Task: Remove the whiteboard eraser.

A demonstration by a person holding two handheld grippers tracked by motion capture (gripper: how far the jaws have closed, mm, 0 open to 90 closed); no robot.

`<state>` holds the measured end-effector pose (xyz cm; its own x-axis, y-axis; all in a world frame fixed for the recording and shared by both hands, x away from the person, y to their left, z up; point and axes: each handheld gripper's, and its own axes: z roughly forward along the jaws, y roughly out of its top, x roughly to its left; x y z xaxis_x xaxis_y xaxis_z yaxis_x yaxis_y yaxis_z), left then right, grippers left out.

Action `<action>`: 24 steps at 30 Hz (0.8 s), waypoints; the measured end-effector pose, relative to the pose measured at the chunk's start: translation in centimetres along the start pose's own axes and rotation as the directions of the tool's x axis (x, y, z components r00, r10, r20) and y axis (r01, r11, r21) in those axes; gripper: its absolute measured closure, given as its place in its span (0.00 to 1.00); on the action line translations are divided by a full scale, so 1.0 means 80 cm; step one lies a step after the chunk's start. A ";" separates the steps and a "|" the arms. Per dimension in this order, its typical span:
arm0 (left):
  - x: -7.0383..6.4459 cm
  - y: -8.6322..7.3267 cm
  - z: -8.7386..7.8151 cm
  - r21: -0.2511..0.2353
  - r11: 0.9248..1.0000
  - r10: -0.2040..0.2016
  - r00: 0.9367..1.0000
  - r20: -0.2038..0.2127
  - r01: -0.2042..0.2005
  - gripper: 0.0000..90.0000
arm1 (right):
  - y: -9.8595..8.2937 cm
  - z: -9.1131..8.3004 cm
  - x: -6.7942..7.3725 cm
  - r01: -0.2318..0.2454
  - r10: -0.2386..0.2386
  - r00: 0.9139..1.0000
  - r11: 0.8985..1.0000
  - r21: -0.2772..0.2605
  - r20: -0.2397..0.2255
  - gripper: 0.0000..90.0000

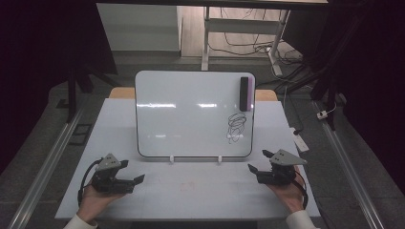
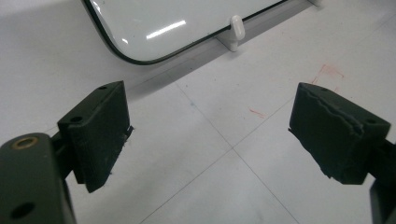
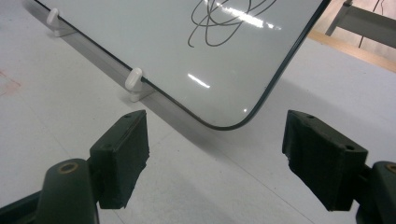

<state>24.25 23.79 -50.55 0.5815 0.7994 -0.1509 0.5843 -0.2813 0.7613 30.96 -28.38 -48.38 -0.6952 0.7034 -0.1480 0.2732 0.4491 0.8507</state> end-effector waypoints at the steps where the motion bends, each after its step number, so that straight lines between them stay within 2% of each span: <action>1: 0.000 0.000 0.000 0.000 1.000 0.000 1.000 -0.001 0.000 0.15 | 0.000 0.000 0.000 0.000 0.000 1.000 1.000 0.001 0.001 0.25; 17: 0.002 0.000 -0.001 -0.003 1.000 -0.003 1.000 0.008 0.003 0.15 | 0.009 -0.006 0.003 -0.005 0.005 1.000 1.000 -0.029 0.004 0.27; 24: 0.004 0.001 -0.002 -0.015 1.000 -0.006 1.000 0.010 0.007 0.15 | 0.033 -0.014 0.005 -0.023 0.024 1.000 0.997 -0.073 0.010 0.28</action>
<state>24.38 24.09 -50.44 0.5834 0.7959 -0.1621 0.5796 -0.2682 0.7695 30.66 -27.55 -45.63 -0.6819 0.7194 -0.1323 0.2398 0.3908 0.8887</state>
